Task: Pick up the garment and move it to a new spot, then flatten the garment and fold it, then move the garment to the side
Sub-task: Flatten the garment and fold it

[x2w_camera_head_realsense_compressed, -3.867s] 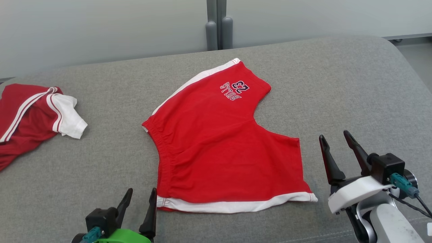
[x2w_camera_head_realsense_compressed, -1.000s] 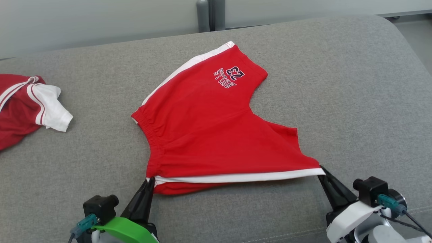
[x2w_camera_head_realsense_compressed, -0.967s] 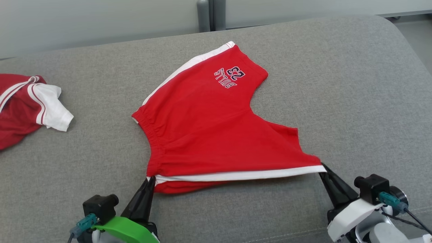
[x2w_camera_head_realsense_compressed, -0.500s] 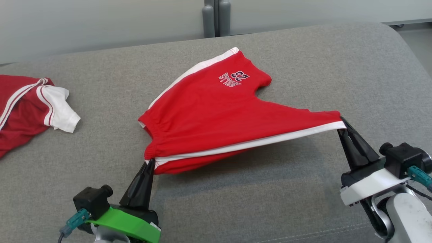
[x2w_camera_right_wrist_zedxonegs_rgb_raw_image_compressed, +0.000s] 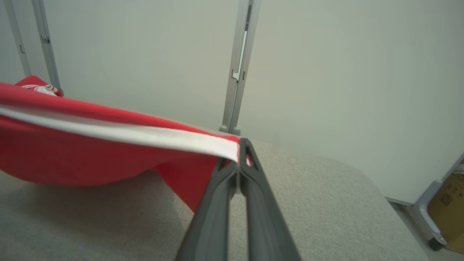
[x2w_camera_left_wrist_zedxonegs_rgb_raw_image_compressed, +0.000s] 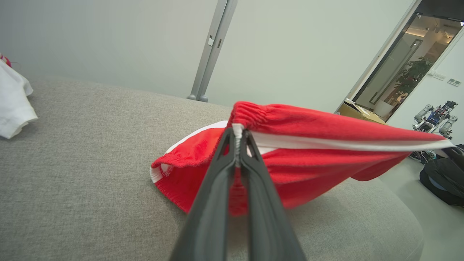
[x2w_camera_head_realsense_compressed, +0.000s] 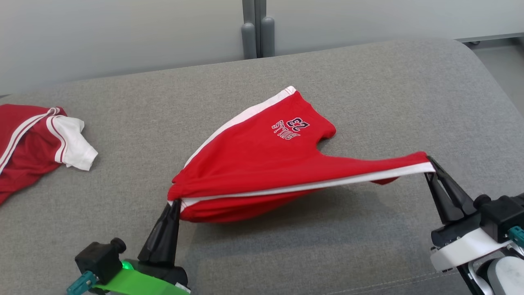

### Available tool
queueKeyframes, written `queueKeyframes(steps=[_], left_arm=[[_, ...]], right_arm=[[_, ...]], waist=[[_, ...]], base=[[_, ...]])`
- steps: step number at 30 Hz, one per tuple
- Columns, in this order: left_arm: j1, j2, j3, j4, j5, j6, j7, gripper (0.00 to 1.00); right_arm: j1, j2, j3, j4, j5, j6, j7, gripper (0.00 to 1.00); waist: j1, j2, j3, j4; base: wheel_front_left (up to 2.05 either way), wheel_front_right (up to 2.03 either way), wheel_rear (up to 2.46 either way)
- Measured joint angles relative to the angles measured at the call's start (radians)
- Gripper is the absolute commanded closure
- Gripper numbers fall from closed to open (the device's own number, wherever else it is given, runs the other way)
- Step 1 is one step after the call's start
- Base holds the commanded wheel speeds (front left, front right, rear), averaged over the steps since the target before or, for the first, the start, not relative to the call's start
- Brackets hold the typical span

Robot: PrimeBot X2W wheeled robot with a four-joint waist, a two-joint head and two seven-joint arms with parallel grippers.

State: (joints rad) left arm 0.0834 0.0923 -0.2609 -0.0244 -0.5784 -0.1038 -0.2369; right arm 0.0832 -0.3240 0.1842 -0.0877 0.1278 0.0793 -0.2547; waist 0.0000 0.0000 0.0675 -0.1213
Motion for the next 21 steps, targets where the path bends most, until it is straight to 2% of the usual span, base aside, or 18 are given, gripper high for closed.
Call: queueKeyframes(steps=[12,18,21], left_arm=[[0.017,-0.016,-0.085,0.052,-0.053,0.000,0.078,1.00],[-0.078,-0.026,-0.087,0.085,-0.086,0.001,0.113,1.00],[-0.139,-0.042,-0.080,0.108,-0.096,0.017,0.123,1.00]], right_arm=[[-0.004,-0.023,0.012,0.145,0.046,0.017,0.015,1.00],[-0.147,-0.058,0.026,0.202,0.046,0.035,0.072,1.00],[-0.235,-0.082,0.045,0.228,0.045,0.041,0.109,1.00]], waist=[[0.0000,0.0000,0.024,0.035],[0.0000,0.0000,0.067,0.064],[0.0000,0.0000,0.096,0.079]], base=[[0.00,0.00,0.00],[0.00,0.00,0.00],[0.00,0.00,0.00]])
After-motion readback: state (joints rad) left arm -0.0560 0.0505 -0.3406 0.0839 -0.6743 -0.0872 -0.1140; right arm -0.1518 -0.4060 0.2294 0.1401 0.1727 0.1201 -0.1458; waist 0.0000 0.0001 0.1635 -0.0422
